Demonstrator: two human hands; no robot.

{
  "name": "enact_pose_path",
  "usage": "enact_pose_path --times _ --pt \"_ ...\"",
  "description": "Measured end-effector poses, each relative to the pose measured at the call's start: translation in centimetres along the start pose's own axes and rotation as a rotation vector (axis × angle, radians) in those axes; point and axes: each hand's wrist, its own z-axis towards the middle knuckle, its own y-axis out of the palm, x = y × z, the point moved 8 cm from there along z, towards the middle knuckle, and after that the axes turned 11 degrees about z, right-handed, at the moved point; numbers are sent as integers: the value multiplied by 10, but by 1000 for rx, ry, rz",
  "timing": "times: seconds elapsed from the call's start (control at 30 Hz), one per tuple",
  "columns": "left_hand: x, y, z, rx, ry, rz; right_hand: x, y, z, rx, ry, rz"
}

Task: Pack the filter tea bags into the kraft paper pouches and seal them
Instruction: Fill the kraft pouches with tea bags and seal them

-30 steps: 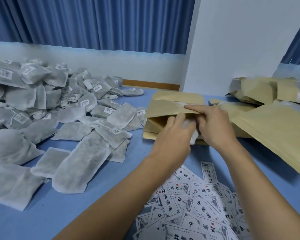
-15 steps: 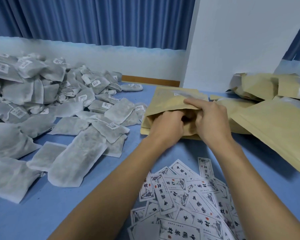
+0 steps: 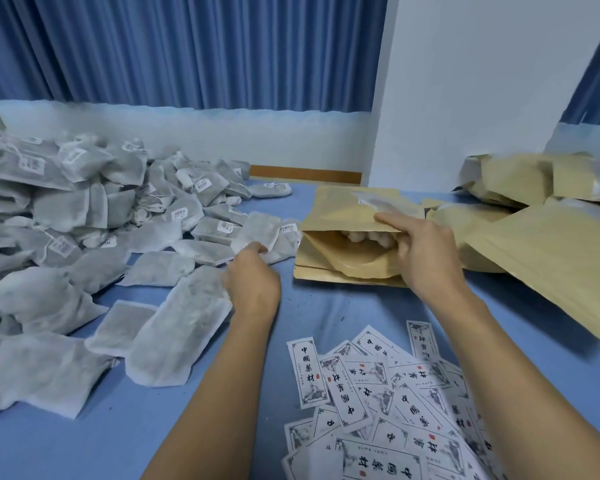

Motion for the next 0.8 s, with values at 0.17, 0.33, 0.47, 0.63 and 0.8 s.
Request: enact_pose_path --times 0.17,0.33,0.47,0.63,0.8 --pt "60 -46 -51 431 432 -650 5 -6 4 36 54 -58" --pt "128 -18 -121 483 932 -230 8 -6 10 -10 50 -64" --pt "158 22 -105 48 875 76 9 -10 12 -39 66 3" --pt "173 57 -46 -371 552 256 7 -9 12 -14 26 -11" --pt "168 70 -56 -529 658 380 17 -7 8 -5 32 -48"
